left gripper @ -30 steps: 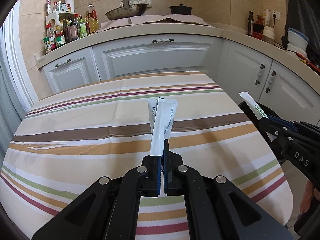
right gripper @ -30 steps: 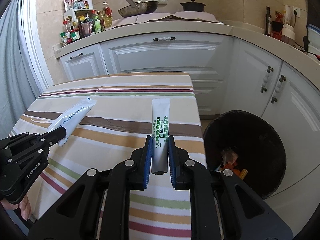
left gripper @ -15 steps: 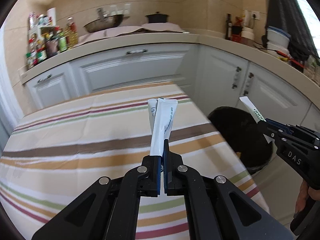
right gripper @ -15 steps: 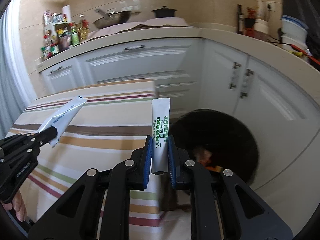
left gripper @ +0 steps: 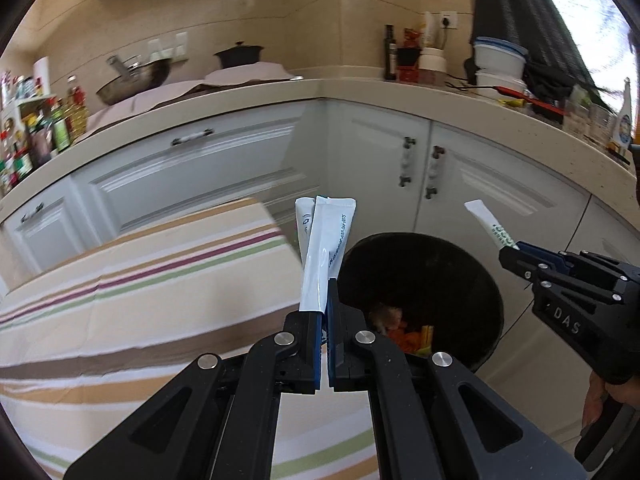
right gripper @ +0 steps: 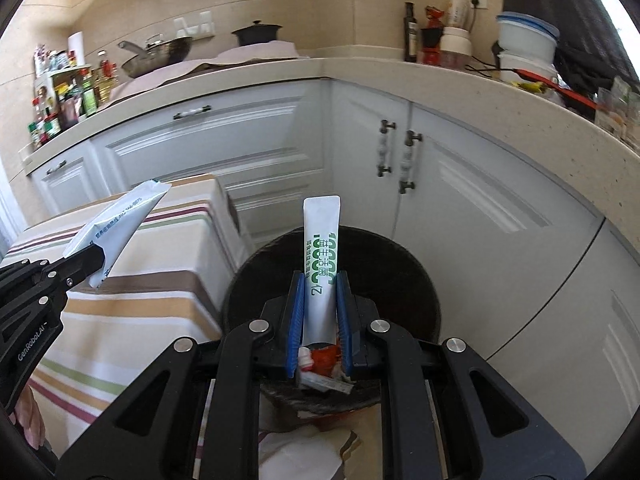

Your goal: Collect trash

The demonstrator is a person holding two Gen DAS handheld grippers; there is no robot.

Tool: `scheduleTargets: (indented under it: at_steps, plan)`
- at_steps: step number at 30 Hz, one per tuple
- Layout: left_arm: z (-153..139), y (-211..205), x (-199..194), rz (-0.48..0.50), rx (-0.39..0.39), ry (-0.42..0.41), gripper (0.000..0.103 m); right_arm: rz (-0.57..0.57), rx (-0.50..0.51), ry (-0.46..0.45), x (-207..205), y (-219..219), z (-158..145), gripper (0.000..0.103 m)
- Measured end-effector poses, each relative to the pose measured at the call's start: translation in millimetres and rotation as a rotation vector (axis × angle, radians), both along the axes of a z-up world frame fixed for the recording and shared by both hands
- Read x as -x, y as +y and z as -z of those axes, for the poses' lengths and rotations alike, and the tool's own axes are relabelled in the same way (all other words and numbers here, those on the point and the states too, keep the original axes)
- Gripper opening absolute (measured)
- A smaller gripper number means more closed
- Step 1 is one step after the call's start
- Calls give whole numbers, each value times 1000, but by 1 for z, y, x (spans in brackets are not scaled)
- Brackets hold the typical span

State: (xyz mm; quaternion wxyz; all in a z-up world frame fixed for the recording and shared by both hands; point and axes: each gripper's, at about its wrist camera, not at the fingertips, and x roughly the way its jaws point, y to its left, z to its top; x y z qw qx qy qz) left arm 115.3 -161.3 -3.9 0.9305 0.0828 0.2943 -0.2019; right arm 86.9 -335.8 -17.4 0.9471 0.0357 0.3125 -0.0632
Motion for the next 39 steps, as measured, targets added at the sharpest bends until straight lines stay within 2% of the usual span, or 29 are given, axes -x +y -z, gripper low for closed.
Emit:
scheduleTargets:
  at_steps: [13, 14, 15, 17, 19, 25, 33, 35, 39]
  plan:
    - [16, -56, -37, 50, -19, 22, 6, 58, -30, 6, -36, -42, 20, 18]
    - [18, -59, -41, 50, -20, 24, 7, 61, -34, 5, -39, -44, 21, 19]
    - [19, -62, -44, 47, -20, 26, 9, 65, -36, 6, -42, -44, 22, 24]
    - [21, -65, -49, 36, -19, 28, 26, 78, -43, 7, -46, -49, 24, 30]
    - [21, -65, -53, 22, -13, 24, 35, 89, -48, 0, -48, -53, 24, 39]
    - [14, -63, -50, 6, 1, 2, 53, 107, -33, -28, -41, -53, 16, 51]
    - [0, -55, -33, 15, 22, -30, 65, 113, -24, -53, -24, -49, 2, 56]
    - [-4, -52, -26, 10, 28, -48, 71, 116, -20, -61, -18, -46, -2, 57]
    - [-11, -44, -17, 0, 29, -71, 73, 126, -12, -78, -4, -41, -8, 63]
